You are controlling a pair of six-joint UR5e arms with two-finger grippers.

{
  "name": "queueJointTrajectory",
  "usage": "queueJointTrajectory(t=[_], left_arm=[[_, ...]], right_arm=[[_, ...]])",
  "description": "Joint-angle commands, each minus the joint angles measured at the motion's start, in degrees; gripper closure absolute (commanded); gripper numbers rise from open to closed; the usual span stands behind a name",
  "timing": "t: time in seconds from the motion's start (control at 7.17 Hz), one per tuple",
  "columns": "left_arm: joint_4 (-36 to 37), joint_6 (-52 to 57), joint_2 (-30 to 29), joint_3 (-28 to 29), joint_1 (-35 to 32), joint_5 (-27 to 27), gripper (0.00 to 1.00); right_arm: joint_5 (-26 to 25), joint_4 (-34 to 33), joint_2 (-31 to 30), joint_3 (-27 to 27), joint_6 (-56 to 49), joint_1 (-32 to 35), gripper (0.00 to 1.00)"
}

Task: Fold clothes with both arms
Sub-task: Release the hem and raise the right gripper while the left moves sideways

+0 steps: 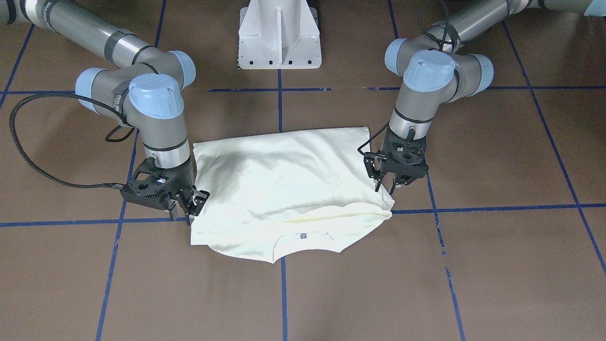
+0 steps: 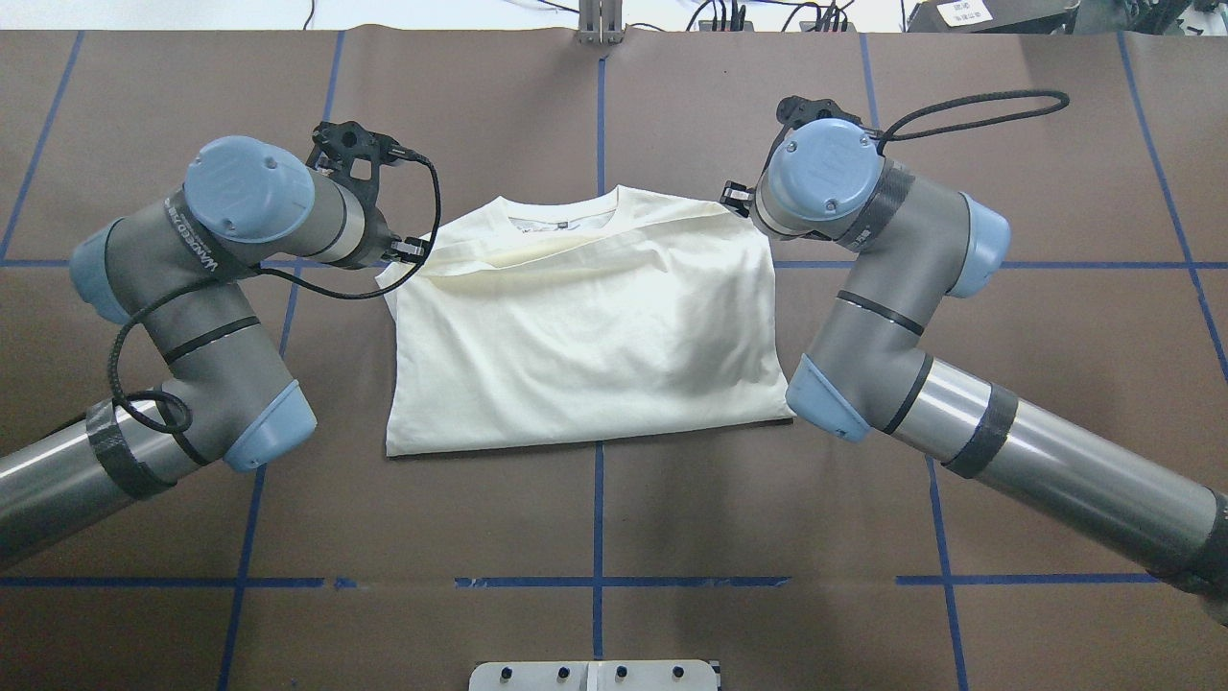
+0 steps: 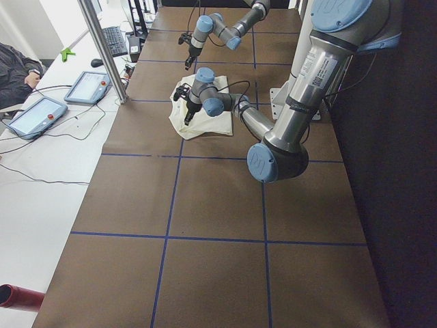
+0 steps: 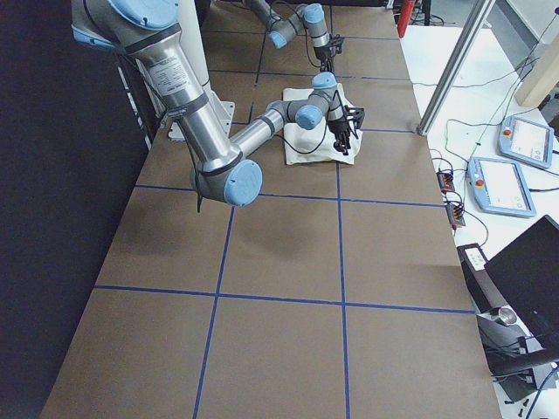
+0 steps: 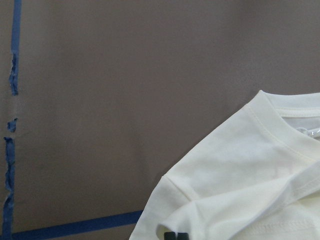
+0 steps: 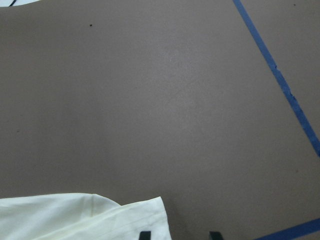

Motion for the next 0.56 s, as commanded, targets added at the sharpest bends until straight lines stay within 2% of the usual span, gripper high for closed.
queueJointTrajectory(t=[0.0,0.14,0.28,0.42], left_arm=[[-0.43,-0.06,5.91,-7.91,0.53,-3.00,0.00],[-4.35,-2.15,9.16,-9.33,2.18,-2.77,0.00],[-12.83,-7.40,13.28,-9.17,5.68,-2.33,0.00],[-16.92,-12.58,15.06,-9.35,7.80,-1.19,0.11]], right_arm=[[3.60,0.11,-3.00,3.70,-5.67,2.29,0.00],[3.60,0.11,-3.00,3.70,-5.67,2.29,0.00],[3.60,0.11,-2.92,3.79,-5.58,2.29,0.00],[3.60,0.11,-2.92,3.79,-5.58,2.29,0.00]])
